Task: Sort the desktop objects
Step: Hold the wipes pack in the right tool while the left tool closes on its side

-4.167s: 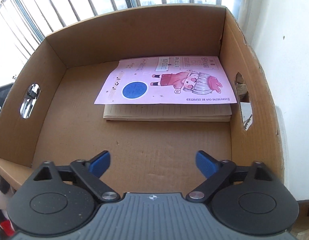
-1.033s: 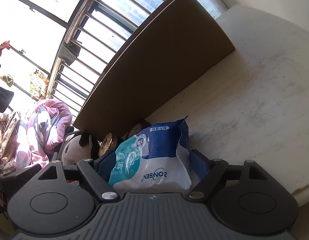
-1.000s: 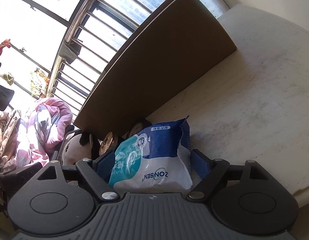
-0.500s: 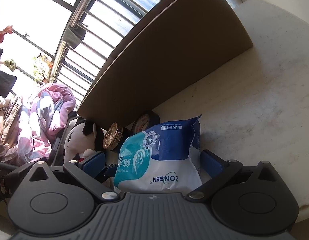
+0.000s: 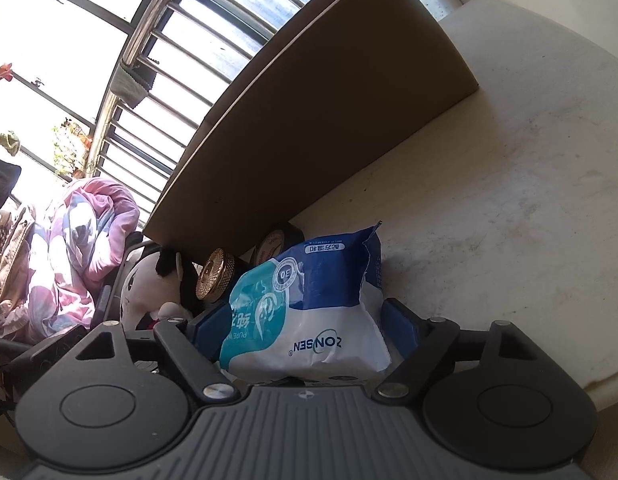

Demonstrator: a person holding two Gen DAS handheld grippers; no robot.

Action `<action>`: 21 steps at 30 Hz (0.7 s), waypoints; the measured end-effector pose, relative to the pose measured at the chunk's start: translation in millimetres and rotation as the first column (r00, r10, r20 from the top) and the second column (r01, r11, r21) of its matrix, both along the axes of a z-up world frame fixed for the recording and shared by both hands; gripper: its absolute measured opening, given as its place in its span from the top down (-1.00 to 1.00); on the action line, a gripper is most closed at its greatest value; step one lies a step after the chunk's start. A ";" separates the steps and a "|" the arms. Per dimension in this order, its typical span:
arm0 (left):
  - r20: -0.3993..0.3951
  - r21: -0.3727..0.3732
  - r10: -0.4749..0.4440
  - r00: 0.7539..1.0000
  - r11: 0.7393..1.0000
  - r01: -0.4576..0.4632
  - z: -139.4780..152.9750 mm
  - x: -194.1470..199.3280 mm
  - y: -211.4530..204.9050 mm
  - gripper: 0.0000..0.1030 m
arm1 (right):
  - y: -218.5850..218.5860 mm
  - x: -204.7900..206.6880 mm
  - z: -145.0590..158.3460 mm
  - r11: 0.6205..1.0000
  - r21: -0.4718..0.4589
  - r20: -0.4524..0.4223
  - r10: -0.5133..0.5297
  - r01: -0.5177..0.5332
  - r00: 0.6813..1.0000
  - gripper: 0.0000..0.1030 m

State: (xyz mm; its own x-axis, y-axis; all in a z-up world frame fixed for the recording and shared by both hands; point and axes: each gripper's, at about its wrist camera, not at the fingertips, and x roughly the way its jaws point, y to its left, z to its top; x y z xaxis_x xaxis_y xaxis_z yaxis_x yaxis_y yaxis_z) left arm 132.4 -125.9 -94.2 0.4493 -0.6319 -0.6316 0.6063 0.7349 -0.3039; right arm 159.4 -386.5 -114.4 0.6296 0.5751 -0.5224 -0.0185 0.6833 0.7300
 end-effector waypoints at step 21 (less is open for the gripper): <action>0.056 0.016 -0.001 0.998 1.000 0.000 21.7 -8.8 -4.7 -0.52 | 7.6 -12.6 24.4 0.998 -0.039 0.038 -0.051 0.053 0.998 -0.51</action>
